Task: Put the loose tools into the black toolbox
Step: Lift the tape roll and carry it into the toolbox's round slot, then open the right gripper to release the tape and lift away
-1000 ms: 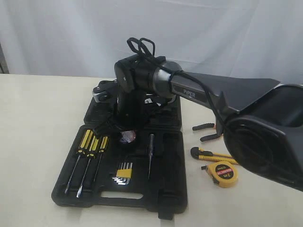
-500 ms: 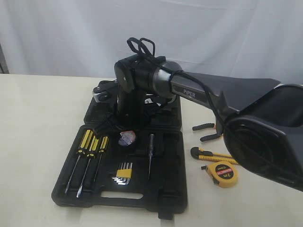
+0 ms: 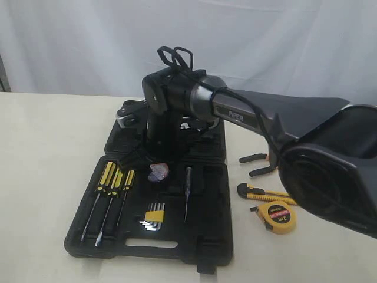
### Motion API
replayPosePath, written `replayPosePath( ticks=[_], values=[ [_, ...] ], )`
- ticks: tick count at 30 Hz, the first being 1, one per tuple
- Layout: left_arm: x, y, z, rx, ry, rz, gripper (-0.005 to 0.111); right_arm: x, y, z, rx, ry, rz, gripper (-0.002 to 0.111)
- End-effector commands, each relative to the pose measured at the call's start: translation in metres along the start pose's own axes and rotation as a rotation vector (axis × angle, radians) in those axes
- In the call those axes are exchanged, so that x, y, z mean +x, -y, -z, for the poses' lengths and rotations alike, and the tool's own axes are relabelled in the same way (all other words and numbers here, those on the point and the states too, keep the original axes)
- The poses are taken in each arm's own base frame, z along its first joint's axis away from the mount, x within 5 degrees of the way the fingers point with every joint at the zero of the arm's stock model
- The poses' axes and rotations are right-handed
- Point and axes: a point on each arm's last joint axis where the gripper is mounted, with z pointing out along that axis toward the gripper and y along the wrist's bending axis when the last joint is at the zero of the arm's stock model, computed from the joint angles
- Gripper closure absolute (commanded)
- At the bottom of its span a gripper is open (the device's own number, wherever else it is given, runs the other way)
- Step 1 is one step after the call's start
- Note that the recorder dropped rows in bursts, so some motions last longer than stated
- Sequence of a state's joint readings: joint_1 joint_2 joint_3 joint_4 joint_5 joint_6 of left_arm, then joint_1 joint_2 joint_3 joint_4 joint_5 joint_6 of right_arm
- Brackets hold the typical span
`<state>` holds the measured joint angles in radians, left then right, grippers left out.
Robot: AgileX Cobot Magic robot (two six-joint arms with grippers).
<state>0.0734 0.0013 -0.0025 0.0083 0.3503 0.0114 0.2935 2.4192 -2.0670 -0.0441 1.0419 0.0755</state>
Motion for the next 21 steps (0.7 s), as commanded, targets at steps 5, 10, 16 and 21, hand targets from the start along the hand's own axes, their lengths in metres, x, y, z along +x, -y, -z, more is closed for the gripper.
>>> replayPosePath(
  ticks=[5, 10, 16, 21],
  values=[
    [0.000, 0.001, 0.000, 0.007, 0.007, 0.011, 0.107, -0.004, 0.003, 0.049, 0.012, 0.045, 0.006, 0.044],
    [0.000, 0.001, 0.000, 0.007, 0.007, 0.011, 0.107, 0.001, 0.004, 0.061, 0.011, 0.005, 0.003, 0.081],
    [0.000, 0.001, 0.000, 0.007, 0.007, 0.011, 0.107, 0.005, 0.004, 0.055, 0.012, -0.050, 0.003, 0.109],
    [0.000, 0.001, 0.000, 0.007, 0.007, 0.011, 0.107, -0.001, 0.002, 0.026, 0.010, 0.001, 0.013, 0.109]
  ],
)
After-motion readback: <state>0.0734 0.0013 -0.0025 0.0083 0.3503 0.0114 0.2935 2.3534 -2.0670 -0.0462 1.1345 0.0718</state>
